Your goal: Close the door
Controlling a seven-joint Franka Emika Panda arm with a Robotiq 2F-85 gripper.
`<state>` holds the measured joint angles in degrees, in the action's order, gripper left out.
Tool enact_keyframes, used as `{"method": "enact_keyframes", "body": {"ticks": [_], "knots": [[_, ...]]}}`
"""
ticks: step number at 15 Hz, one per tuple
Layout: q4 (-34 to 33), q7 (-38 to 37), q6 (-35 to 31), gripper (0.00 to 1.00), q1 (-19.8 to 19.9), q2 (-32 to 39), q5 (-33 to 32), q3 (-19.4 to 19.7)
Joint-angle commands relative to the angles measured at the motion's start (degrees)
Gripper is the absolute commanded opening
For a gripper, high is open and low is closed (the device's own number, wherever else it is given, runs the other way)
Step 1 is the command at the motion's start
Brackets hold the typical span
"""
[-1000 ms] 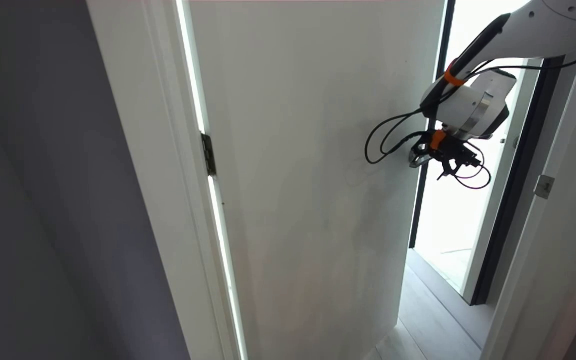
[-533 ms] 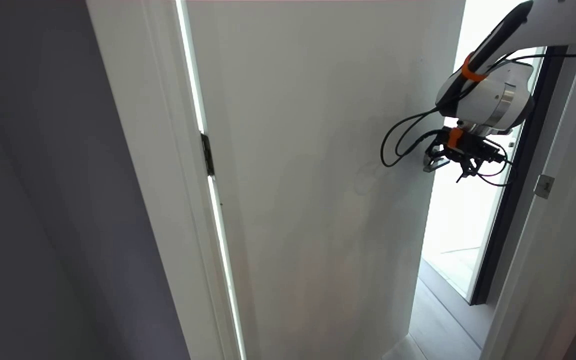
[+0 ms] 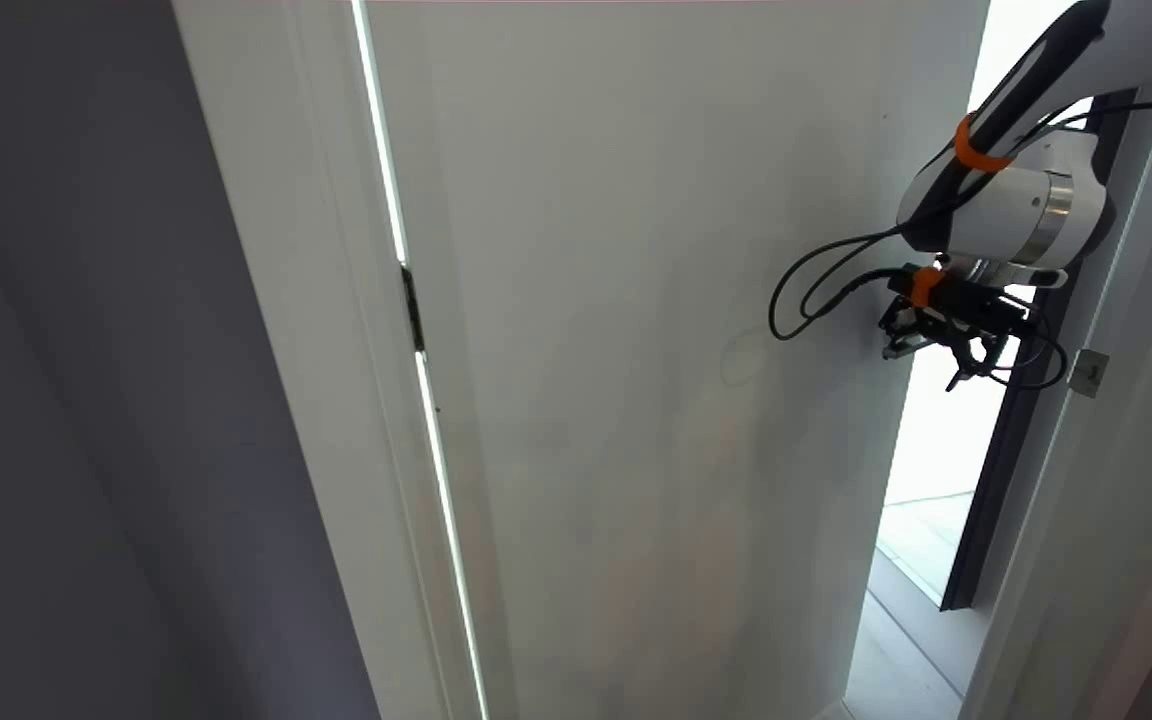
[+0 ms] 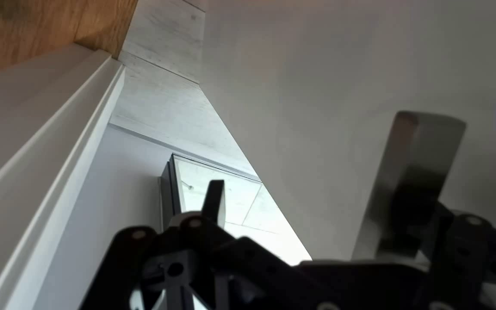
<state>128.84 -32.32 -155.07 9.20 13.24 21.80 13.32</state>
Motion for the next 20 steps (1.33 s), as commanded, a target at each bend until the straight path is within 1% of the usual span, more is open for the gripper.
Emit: {"method": "enact_keyframes", "body": {"ticks": [1, 4, 6, 11, 14, 18, 20], "knots": [[4.8, -9.5, 0.6, 1.0, -2.2, -4.7, -5.3, 2.6], [7.2, -17.2, 1.2, 1.0, -2.7, -7.3, -11.5, 4.3], [8.6, -20.4, 1.2, 1.0, -2.1, -8.3, -14.9, 4.6], [11.9, -28.5, 4.1, 1.0, -1.3, -11.3, -19.6, 4.1], [14.5, -30.8, 4.7, 1.0, -0.5, -13.6, -19.0, 3.4], [19.7, -28.2, 2.1, 1.0, 1.2, -16.9, -17.4, 2.9], [22.0, -26.8, -0.4, 1.0, 2.1, -18.0, -16.5, 2.7]]}}
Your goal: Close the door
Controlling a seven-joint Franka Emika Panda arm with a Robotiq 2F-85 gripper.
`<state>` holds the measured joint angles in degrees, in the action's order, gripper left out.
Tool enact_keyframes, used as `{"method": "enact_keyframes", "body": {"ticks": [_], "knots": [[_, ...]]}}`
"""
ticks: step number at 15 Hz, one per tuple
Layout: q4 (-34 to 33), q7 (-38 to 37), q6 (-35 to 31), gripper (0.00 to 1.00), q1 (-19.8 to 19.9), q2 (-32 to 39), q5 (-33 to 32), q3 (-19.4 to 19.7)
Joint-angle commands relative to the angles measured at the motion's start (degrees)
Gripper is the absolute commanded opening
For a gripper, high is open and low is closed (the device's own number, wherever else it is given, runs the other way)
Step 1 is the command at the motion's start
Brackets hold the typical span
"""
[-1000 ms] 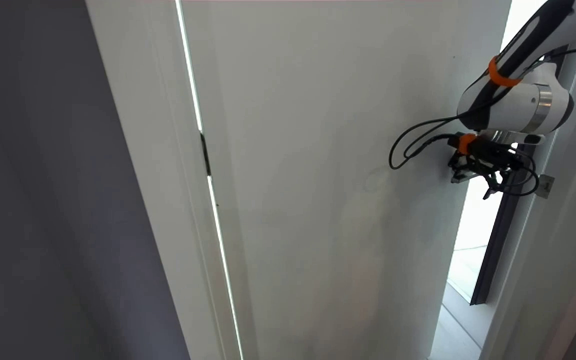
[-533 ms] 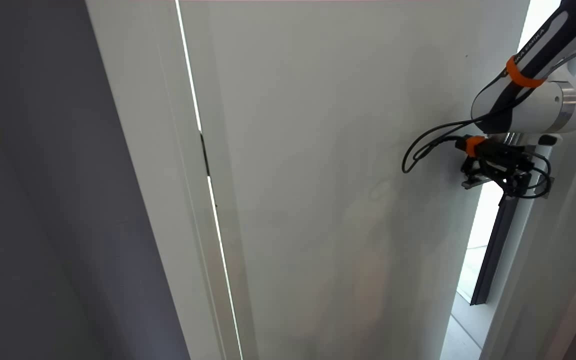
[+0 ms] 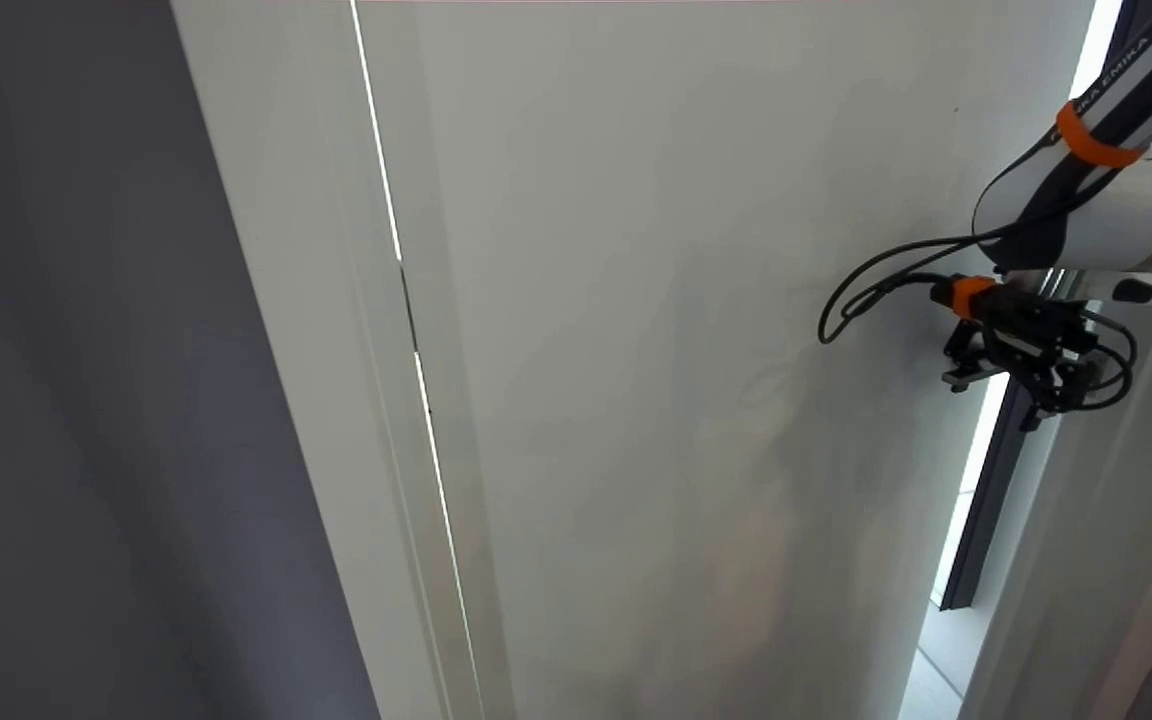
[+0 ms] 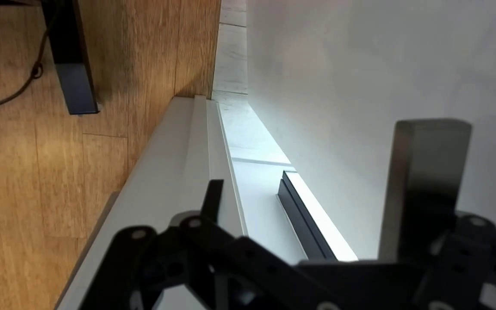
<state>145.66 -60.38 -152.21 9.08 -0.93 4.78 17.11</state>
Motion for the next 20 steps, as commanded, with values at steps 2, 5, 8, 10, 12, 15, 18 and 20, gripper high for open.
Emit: {"method": "enact_keyframes", "body": {"ticks": [2, 5, 8, 10, 12, 15, 18, 20], "knots": [[7.2, 3.3, -6.4, 1.0, 2.7, -5.0, 2.9, -1.3], [10.3, 8.0, -8.8, 1.0, 3.0, -6.6, 7.1, -1.3], [11.9, 11.4, -8.9, 1.0, 3.6, -7.4, 10.6, -1.1], [12.5, 13.3, -8.5, 1.0, 4.0, -7.8, 12.2, -1.1], [13.3, 14.6, -7.6, 1.0, 4.7, -8.0, 12.5, -1.0], [11.8, 16.3, -5.6, 1.0, 5.7, -6.8, 13.0, -0.5], [11.6, 17.7, -4.2, 1.0, 6.5, -6.8, 13.3, -0.3], [11.5, 18.4, -3.4, 1.0, 6.9, -6.5, 13.7, -0.1]]}}
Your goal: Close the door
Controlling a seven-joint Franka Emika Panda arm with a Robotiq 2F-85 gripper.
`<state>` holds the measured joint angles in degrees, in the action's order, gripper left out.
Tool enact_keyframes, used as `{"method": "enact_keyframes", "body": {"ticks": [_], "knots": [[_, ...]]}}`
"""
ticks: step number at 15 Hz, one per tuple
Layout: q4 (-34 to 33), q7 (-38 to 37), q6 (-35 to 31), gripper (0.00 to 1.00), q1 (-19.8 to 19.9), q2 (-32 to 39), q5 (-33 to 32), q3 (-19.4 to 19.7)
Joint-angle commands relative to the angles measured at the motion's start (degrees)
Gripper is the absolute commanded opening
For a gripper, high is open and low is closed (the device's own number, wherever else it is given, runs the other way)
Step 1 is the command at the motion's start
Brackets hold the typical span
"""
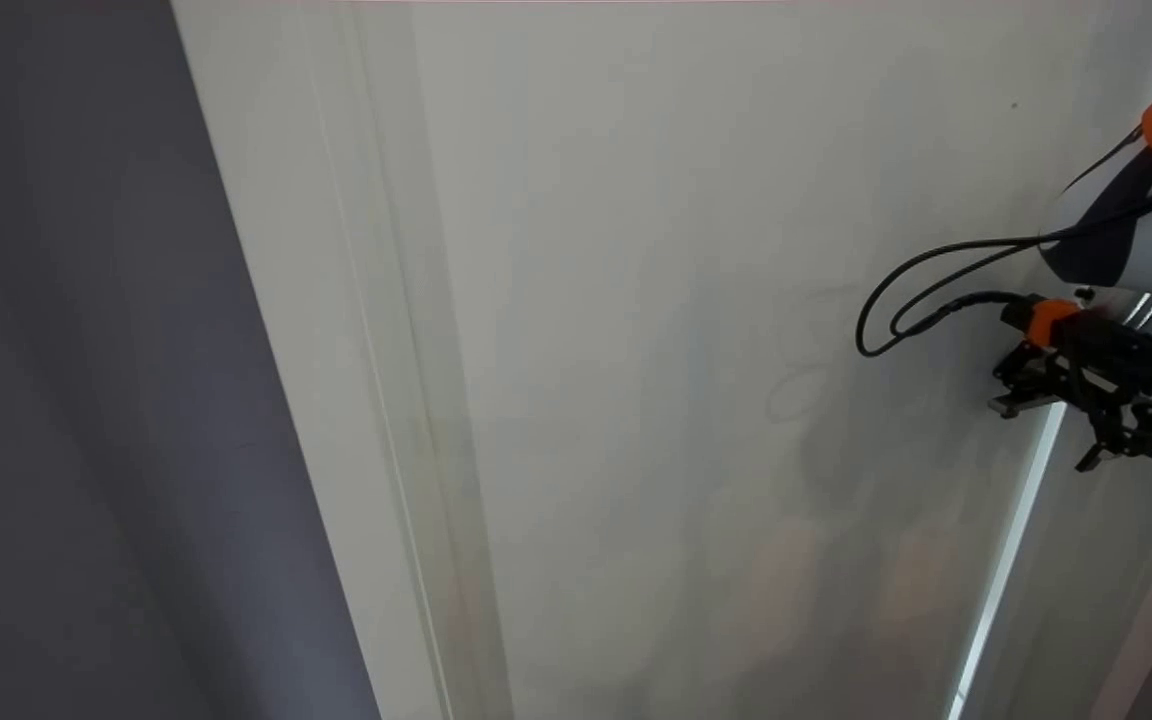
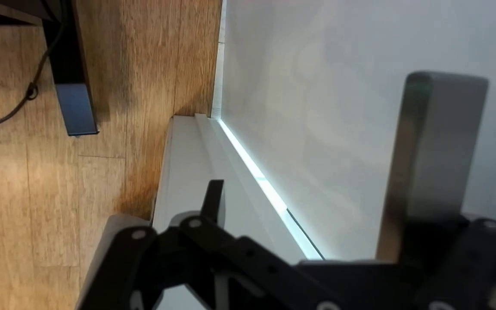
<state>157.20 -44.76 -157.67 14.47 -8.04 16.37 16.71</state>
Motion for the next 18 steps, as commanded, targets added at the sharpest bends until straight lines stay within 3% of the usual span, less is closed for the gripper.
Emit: {"method": "enact_keyframes", "body": {"ticks": [1, 8, 18], "knots": [[0.0, 3.3, 2.4, 1.0, 1.6, 0.6, 2.4, 0.4], [0.0, 7.5, 3.0, 1.0, 1.3, -1.1, 5.5, 0.4], [0.1, 20.1, 9.1, 1.0, -0.2, -4.2, 15.5, 0.6]]}}
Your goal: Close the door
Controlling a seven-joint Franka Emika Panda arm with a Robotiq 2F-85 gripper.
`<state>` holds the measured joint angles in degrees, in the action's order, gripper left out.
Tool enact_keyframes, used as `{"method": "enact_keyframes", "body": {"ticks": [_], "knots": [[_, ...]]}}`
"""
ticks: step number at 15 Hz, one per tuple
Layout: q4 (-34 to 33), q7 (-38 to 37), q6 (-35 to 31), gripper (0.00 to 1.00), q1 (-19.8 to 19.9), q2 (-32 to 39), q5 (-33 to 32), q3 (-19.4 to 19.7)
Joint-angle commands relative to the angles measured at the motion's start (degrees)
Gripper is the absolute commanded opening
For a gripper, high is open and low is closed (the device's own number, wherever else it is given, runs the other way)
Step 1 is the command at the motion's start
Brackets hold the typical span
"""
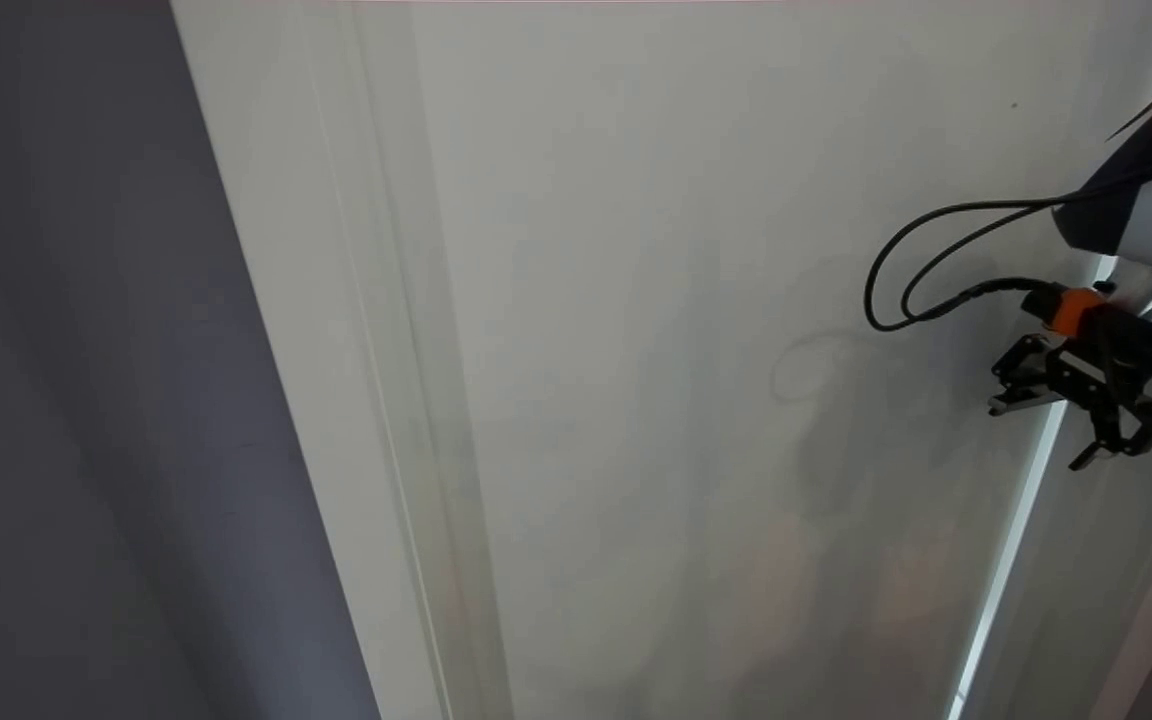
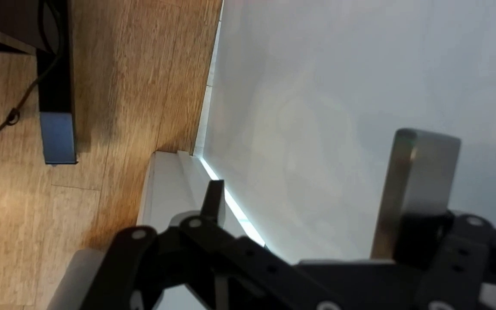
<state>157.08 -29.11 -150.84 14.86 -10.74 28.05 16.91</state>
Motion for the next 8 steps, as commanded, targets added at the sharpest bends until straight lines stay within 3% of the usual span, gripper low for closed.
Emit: {"method": "enact_keyframes", "body": {"ticks": [1, 5, 8], "knots": [[-0.1, 5.9, 2.7, 1.0, -1.0, -1.2, 5.2, 0.3], [-1.1, 10.0, 4.5, 1.0, -2.2, -0.7, 9.2, -0.2], [-1.8, 10.0, 6.2, 1.0, -2.1, -0.8, 8.6, -1.0]]}}
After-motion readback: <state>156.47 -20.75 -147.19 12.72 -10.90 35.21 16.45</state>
